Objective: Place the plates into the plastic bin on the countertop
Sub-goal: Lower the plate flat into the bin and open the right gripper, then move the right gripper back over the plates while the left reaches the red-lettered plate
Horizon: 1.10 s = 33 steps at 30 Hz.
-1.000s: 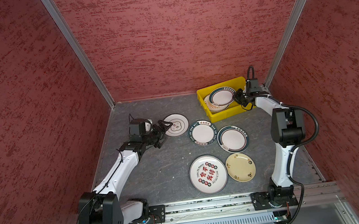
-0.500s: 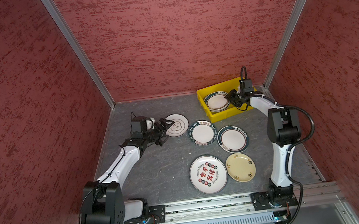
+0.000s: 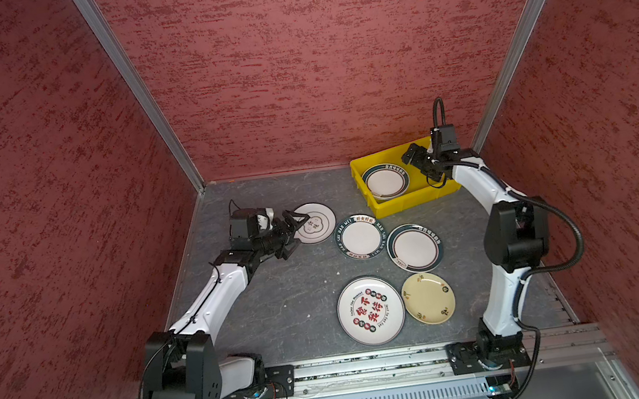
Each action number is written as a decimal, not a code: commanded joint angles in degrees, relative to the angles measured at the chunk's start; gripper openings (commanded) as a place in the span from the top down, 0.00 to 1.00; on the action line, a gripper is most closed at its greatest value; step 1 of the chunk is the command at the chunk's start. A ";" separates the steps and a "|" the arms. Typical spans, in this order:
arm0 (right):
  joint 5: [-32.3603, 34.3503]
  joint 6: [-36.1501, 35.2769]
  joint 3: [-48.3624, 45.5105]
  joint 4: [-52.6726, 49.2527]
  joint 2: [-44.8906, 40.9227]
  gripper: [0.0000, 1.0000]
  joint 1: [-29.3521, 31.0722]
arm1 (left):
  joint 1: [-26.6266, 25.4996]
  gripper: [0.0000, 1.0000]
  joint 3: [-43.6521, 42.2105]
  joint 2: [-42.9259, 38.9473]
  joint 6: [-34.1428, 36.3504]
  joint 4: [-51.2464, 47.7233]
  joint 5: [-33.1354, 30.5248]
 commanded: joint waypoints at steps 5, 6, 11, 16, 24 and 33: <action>-1.45 -1.07 -14.62 4.71 -20.01 0.01 0.22 | 0.92 0.01 -3.02 -2.39 4.46 -2.73 -2.05; -1.89 -0.76 -17.43 4.70 -22.65 0.01 0.23 | 0.93 0.00 -3.52 -2.60 4.50 -2.65 -1.86; 0.15 -1.15 -31.54 0.75 -35.98 0.01 0.26 | 0.51 0.01 -6.02 -4.90 5.52 -2.63 -1.67; 0.04 1.88 -46.58 -0.43 -49.50 0.01 0.25 | -0.69 0.01 -9.17 -7.02 9.53 -2.46 -1.62; -10.99 3.01 -55.04 -4.77 -59.53 0.01 0.22 | -2.06 0.01 -17.58 -7.92 11.29 -0.07 1.24; -20.92 -1.91 -56.36 -10.52 -61.88 0.01 0.20 | -9.56 0.00 -20.27 -9.20 14.23 -0.84 0.35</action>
